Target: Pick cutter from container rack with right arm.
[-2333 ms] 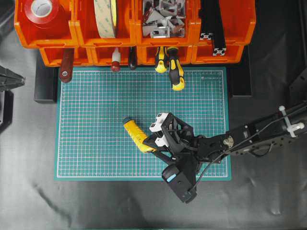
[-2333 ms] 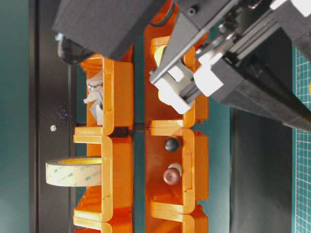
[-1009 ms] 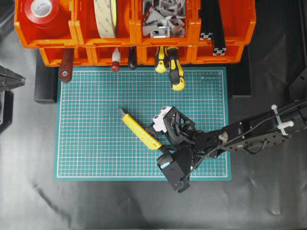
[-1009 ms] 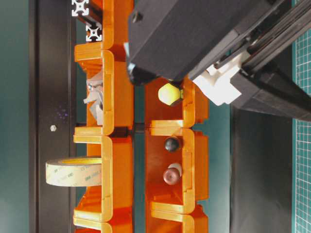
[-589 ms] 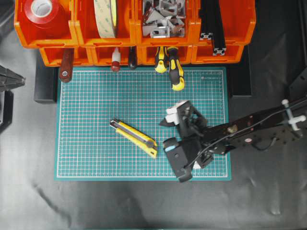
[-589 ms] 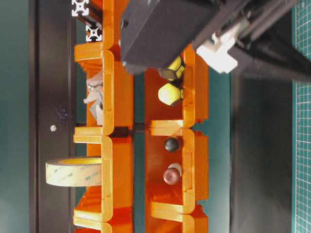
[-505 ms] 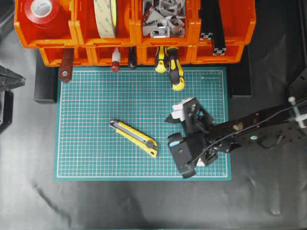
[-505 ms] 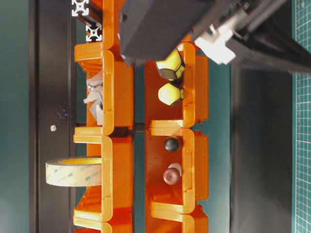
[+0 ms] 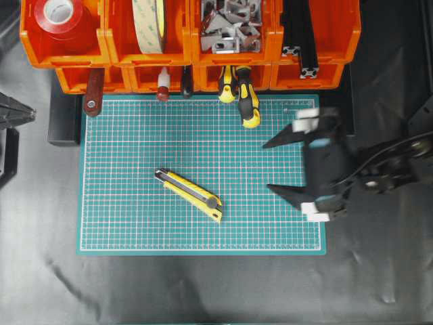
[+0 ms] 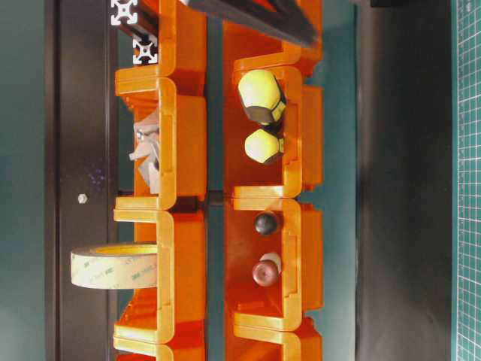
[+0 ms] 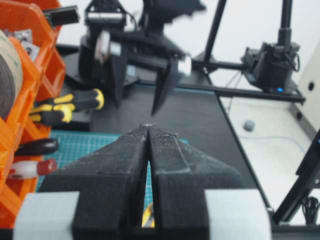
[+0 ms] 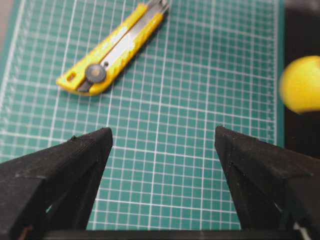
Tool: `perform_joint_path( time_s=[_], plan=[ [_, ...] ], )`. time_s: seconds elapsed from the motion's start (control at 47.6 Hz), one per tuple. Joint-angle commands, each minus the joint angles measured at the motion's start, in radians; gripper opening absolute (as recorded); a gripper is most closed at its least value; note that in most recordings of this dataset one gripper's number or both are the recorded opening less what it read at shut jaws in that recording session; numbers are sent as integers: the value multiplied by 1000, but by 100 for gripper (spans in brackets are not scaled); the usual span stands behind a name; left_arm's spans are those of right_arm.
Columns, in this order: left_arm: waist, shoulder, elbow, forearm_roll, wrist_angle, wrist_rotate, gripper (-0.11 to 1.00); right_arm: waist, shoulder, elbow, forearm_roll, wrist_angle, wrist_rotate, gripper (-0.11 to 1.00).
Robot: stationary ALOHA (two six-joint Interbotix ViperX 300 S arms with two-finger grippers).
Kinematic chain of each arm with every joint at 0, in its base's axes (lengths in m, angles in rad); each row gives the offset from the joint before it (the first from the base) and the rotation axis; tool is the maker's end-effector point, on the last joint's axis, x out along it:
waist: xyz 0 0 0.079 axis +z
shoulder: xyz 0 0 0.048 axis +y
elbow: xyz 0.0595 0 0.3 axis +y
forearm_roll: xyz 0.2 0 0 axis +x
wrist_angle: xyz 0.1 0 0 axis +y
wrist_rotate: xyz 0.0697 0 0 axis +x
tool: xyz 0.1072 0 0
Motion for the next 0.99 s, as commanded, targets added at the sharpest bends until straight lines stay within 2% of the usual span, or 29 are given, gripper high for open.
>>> perform_joint_path(
  time_s=[0.0,0.273,0.483,0.967],
  plan=[
    [-2,9,-12,3,0,-2,0,2,-92,20,-2,-31,23,79],
    [-3,9,-12,3,8,-5,0,2,-273,98,-2,-86,83,79],
    [-2,8,-11,3,11,-3,0,2,-383,135,-2,-91,95,79],
    [-2,6,-9,3,15,-6,0,5,-419,173,0,-144,97,79]
  ],
)
